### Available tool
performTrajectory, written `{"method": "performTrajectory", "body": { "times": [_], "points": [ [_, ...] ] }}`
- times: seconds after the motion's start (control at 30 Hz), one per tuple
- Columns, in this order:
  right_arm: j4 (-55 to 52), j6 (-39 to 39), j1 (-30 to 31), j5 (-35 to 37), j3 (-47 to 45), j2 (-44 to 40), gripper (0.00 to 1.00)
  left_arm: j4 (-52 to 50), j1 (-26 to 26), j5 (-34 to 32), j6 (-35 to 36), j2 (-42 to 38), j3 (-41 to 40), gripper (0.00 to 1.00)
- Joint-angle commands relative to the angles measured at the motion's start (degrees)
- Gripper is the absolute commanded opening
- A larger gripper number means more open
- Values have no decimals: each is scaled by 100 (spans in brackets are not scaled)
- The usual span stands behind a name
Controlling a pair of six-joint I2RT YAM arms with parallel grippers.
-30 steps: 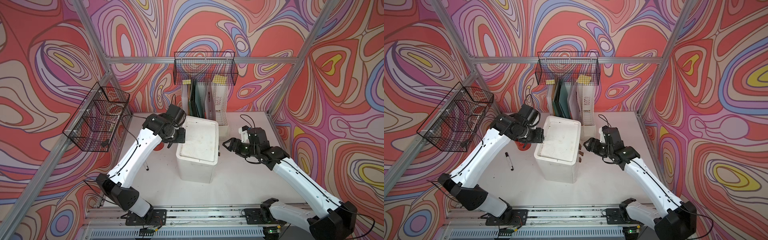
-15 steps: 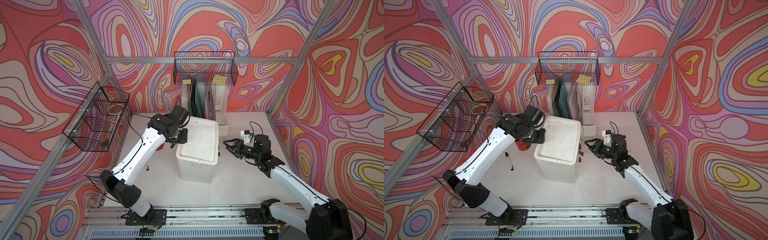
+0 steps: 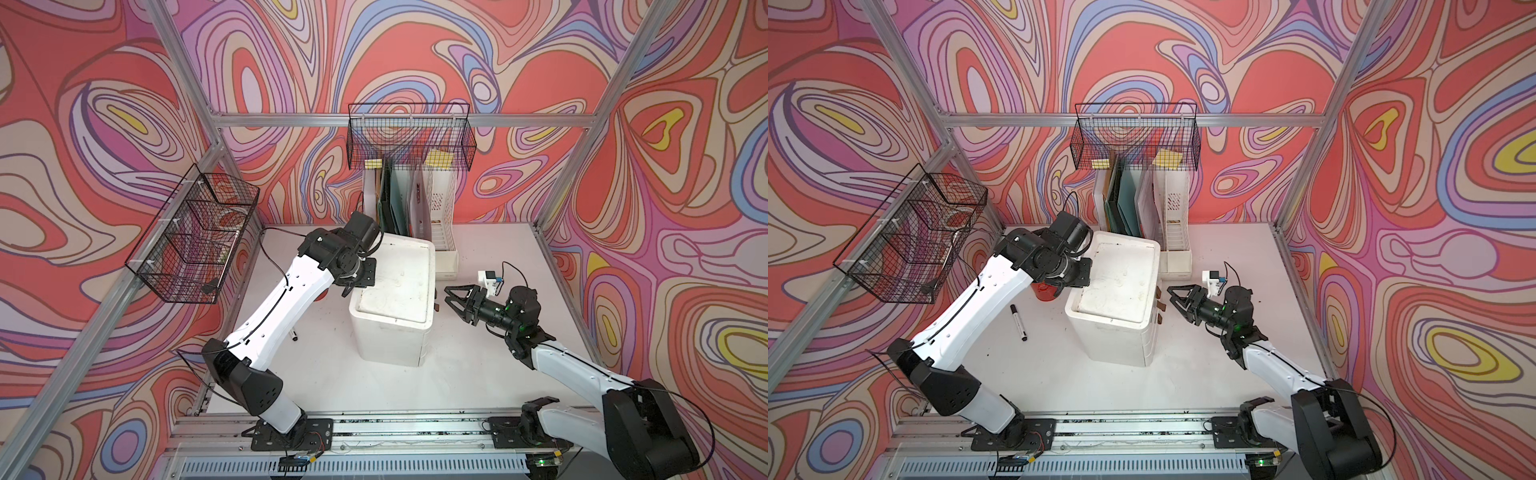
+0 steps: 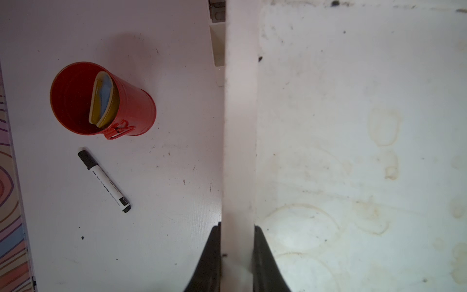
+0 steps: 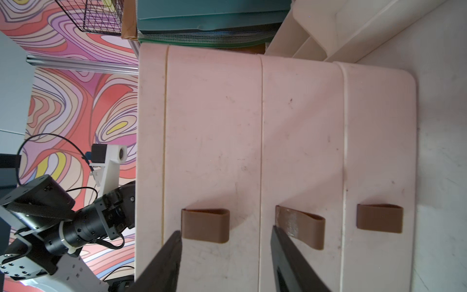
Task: Take the microphone out of the drawer
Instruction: Open the drawer in the storage box.
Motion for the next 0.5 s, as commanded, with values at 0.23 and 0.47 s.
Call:
{"method": "performTrajectory", "body": {
  "times": [0.23, 0.47],
  "points": [
    [1470, 486, 198, -108, 8, 551, 53, -173, 49, -403, -302, 87, -238, 0],
    [1943, 606, 353, -21, -107, 870, 49, -230, -106, -653, -292, 122, -221, 0]
  ]
}}
